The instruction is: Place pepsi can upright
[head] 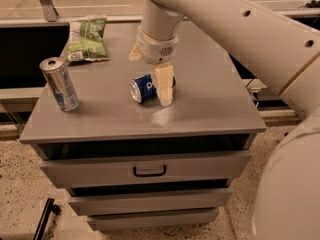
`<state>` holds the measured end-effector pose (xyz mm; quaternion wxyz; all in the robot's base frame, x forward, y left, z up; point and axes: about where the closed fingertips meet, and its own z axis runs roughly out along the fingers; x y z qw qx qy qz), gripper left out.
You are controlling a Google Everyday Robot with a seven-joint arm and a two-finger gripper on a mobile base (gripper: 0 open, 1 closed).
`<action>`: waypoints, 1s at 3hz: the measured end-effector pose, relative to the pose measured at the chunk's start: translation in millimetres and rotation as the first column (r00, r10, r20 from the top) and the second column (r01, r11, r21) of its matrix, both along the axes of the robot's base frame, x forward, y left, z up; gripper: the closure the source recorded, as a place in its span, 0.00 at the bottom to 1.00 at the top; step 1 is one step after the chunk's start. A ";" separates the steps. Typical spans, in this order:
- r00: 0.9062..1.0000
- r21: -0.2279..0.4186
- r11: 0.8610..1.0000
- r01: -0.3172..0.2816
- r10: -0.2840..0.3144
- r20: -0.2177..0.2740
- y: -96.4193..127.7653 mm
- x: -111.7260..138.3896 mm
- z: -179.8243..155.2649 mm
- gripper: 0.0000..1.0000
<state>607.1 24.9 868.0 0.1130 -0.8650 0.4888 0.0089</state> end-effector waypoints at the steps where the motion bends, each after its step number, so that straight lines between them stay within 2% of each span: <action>1: 1.000 -0.008 1.000 0.022 -0.022 0.005 -7.1 6.2 -4.0 0.00; 3: 1.000 -0.006 1.000 0.003 -0.003 0.001 -19.1 12.3 -13.8 0.00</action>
Offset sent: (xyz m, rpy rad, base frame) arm 0.0105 -0.0185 -0.0085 -0.0283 -0.0021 -0.0397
